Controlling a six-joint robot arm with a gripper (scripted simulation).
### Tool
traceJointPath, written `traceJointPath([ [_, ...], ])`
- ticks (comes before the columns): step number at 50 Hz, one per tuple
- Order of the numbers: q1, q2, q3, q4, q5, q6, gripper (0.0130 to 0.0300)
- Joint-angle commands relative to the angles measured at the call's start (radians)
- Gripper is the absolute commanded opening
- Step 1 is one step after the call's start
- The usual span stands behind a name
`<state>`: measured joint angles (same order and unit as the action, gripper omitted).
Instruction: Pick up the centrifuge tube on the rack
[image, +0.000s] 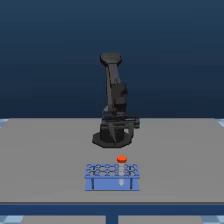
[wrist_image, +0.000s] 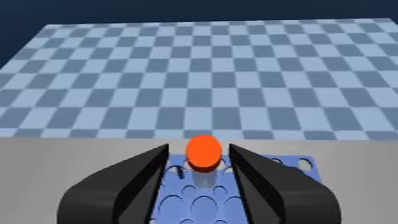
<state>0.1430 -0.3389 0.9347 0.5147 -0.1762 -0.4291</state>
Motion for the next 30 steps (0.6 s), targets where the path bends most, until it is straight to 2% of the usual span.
traceJointPath([
  [1, 0.001, 0.031, -0.029, 0.089, 0.012, -0.107, 0.0300],
  [13, 0.002, 0.084, -0.079, 0.271, 0.022, -0.285, 0.0300],
  [30, 0.002, 0.124, -0.118, 0.430, 0.028, -0.440, 0.0300],
])
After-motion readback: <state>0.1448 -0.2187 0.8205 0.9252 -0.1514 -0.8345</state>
